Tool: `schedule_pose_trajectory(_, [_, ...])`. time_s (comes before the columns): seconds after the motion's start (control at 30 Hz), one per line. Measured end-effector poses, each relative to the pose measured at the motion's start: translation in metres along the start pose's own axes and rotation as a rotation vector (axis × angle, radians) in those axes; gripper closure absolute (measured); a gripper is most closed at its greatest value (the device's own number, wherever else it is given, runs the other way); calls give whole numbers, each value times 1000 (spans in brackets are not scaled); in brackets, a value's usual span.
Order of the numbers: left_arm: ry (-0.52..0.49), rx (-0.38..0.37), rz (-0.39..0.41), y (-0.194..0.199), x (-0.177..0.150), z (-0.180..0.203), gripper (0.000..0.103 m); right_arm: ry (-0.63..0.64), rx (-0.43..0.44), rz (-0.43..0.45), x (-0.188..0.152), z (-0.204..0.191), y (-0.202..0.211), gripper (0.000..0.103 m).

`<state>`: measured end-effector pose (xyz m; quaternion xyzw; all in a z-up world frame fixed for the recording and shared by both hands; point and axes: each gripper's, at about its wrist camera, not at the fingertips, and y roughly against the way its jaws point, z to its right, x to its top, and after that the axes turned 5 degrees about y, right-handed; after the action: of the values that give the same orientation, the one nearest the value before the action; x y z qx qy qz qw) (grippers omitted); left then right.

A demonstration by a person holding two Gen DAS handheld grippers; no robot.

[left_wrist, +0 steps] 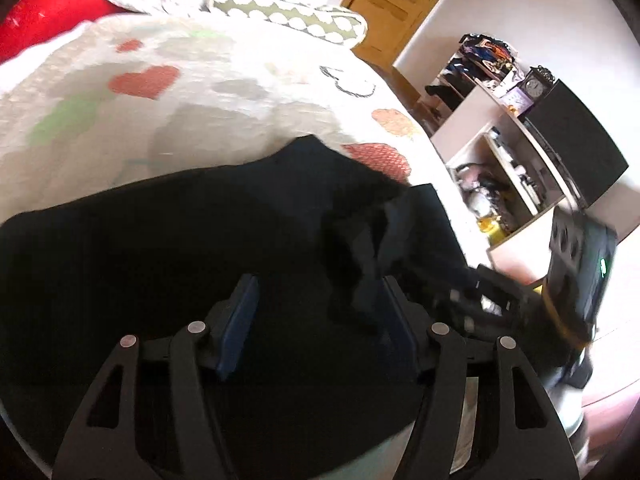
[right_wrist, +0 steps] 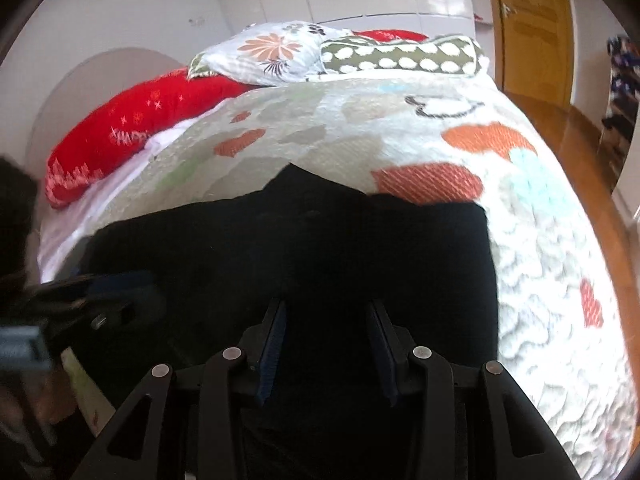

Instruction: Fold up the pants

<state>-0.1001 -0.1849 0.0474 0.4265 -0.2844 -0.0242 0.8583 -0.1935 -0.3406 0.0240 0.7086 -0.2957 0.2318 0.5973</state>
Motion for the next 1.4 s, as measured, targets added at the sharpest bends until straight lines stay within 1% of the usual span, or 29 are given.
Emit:
schedule_pose_trajectory(0.03, [10, -30, -15, -7, 4, 2, 41, -2, 10, 6, -2, 2, 1, 63])
schedule_pose_trajectory(0.07, [31, -81, -38, -19, 9, 4, 41, -3, 18, 12, -4, 3, 1, 63])
schedule_pose_trajectory(0.13, [65, -143, -55, -29, 16, 6, 41, -5, 26, 22, -6, 4, 2, 63])
schedule_pose_trajectory(0.17, [84, -209, -67, -33, 21, 8, 41, -3, 30, 24, -7, 4, 3, 63])
schedule_pose_trajectory(0.23, [137, -317, -84, -34, 28, 6, 41, 0, 35, 26, -8, 3, 5, 62])
schedule_pose_trajectory(0.27, [163, -362, -74, -30, 31, 4, 41, 2, 36, 25, -8, 2, 7, 62])
schedule_pose_trajectory(0.3, [174, -390, -62, -26, 34, 3, 41, 3, 36, 24, -7, 0, 8, 62])
schedule_pose_trajectory(0.33, [180, -414, -45, -18, 37, 1, 41, 8, 41, 24, -5, -2, 9, 63])
schedule_pose_trajectory(0.37, [178, -422, -25, -9, 39, -1, 41, 19, 48, 29, -2, -5, 10, 63])
schedule_pose_trajectory(0.47, [167, -373, 37, 23, 36, -9, 41, 42, 61, 59, 11, -15, 7, 63])
schedule_pose_trajectory(0.53, [175, -319, 62, 41, 31, -19, 41, 69, 49, 38, 20, -24, -7, 62])
schedule_pose_trajectory(0.57, [181, -260, 83, 54, 25, -25, 41, 80, 32, 27, 22, -27, -15, 62])
schedule_pose_trajectory(0.63, [181, -151, 110, 67, 14, -33, 41, 106, -29, -11, 25, -38, -31, 57])
schedule_pose_trajectory(0.67, [175, -63, 126, 75, 5, -38, 40, 127, -48, -6, 26, -44, -29, 56])
schedule_pose_trajectory(0.7, [175, -3, 129, 78, -1, -42, 40, 139, -48, -2, 26, -47, -25, 56])
schedule_pose_trajectory(0.77, [182, 91, 125, 84, -16, -51, 40, 128, -17, 16, 24, -51, -9, 56])
schedule_pose_trajectory(0.8, [185, 114, 122, 82, -21, -55, 40, 127, -19, 27, 22, -51, -3, 56])
schedule_pose_trajectory(0.87, [194, 155, 122, 82, -34, -62, 40, 124, -22, 45, 15, -52, 7, 56])
schedule_pose_trajectory(0.97, [202, 198, 132, 85, -49, -70, 40, 77, 38, 9, -5, -54, 5, 56])
schedule_pose_trajectory(1.0, [204, 200, 135, 89, -53, -72, 40, 78, 29, -12, -14, -57, -2, 55])
schedule_pose_trajectory(1.03, [205, 202, 137, 90, -55, -72, 40, 91, 3, 9, -18, -62, -1, 55])
schedule_pose_trajectory(1.13, [193, 228, 149, 95, -62, -68, 40, 102, -7, 2, -13, -70, 9, 55])
schedule_pose_trajectory(1.23, [181, 247, 165, 101, -65, -66, 40, 116, -6, 31, -10, -73, 21, 55])
schedule_pose_trajectory(1.27, [182, 254, 172, 103, -66, -65, 40, 113, -4, 26, -11, -73, 20, 55])
schedule_pose_trajectory(1.33, [185, 263, 176, 106, -68, -65, 40, 101, 6, -14, -16, -71, 10, 53])
schedule_pose_trajectory(1.37, [186, 264, 176, 108, -70, -65, 40, 106, -9, -33, -20, -72, 4, 53])
schedule_pose_trajectory(1.4, [188, 268, 177, 108, -69, -65, 40, 115, -23, -29, -21, -75, 3, 53])
